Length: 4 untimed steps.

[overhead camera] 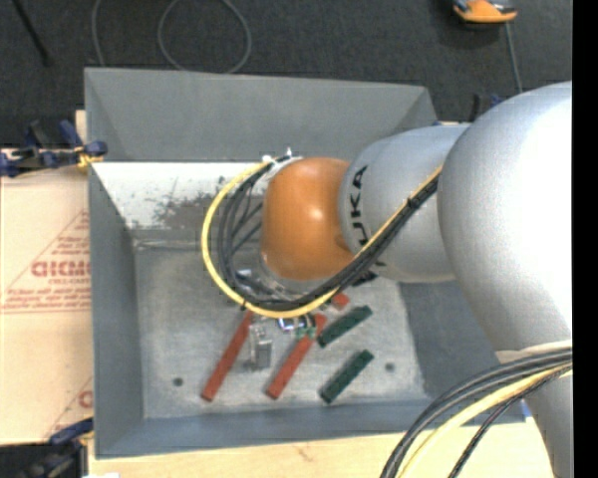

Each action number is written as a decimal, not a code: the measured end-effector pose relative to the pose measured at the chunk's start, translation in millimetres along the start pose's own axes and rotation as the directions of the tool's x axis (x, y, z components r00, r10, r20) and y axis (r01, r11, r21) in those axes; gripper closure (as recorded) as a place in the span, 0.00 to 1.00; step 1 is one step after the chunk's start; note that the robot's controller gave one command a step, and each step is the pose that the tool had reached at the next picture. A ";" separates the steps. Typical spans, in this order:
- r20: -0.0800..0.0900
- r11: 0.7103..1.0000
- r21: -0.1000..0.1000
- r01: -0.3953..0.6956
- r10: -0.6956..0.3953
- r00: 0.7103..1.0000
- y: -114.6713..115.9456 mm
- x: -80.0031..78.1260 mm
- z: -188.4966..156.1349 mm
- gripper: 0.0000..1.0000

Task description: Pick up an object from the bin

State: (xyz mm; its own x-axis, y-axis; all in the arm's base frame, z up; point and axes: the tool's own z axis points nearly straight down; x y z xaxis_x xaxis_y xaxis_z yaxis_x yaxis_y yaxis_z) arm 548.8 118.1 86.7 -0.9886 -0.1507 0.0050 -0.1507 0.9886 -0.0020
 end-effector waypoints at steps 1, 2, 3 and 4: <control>0.023 0.901 0.006 0.435 -0.435 0.900 12.3 66.2 14.5 0.00; 0.012 0.902 0.000 0.431 -0.431 0.902 12.4 69.4 16.4 1.00; 0.016 0.908 0.004 0.419 -0.419 0.908 22.8 58.6 -84.3 1.00; 0.012 0.757 0.003 0.654 -0.654 0.756 95.6 50.7 -105.4 1.00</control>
Offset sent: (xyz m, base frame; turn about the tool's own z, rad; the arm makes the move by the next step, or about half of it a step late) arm -0.0719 0.0018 -0.0167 -0.4510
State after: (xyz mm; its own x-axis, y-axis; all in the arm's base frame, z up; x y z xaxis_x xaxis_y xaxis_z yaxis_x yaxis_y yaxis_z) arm 484.7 205.3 192.1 -0.6493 -0.7605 -0.0067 -0.7605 0.6493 -0.0015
